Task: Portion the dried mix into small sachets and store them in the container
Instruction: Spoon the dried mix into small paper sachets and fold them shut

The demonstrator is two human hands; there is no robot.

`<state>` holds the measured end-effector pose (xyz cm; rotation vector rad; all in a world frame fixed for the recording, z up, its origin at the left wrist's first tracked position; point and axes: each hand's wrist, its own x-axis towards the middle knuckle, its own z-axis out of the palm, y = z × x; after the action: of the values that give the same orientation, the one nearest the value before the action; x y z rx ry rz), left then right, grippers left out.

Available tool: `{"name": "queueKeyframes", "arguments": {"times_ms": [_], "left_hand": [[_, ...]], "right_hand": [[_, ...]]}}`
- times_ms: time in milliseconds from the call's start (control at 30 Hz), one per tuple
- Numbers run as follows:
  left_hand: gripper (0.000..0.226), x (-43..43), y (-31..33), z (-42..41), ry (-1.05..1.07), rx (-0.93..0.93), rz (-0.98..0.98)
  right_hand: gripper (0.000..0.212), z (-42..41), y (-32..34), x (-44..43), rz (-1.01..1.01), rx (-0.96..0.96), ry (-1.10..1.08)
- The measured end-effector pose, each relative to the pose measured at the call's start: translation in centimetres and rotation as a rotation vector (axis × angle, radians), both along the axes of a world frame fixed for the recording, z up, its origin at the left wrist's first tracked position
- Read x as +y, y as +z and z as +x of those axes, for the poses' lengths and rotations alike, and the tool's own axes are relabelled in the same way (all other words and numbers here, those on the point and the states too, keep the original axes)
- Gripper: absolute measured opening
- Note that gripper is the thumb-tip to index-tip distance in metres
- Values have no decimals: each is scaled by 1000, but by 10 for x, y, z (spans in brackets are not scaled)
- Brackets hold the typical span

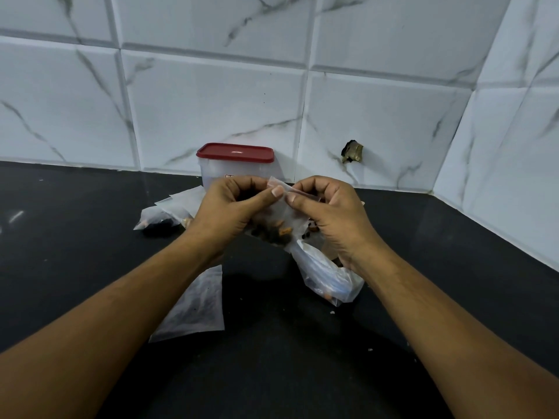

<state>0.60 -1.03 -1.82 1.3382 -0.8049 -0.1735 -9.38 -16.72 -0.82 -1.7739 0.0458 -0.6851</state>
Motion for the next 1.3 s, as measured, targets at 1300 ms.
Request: {"name": "queueKeyframes", "arguments": {"times_ms": [1300], "left_hand": [[33, 0, -6, 12, -51, 133, -35]], "right_hand": [[7, 1, 1, 1, 70, 36, 26]]}}
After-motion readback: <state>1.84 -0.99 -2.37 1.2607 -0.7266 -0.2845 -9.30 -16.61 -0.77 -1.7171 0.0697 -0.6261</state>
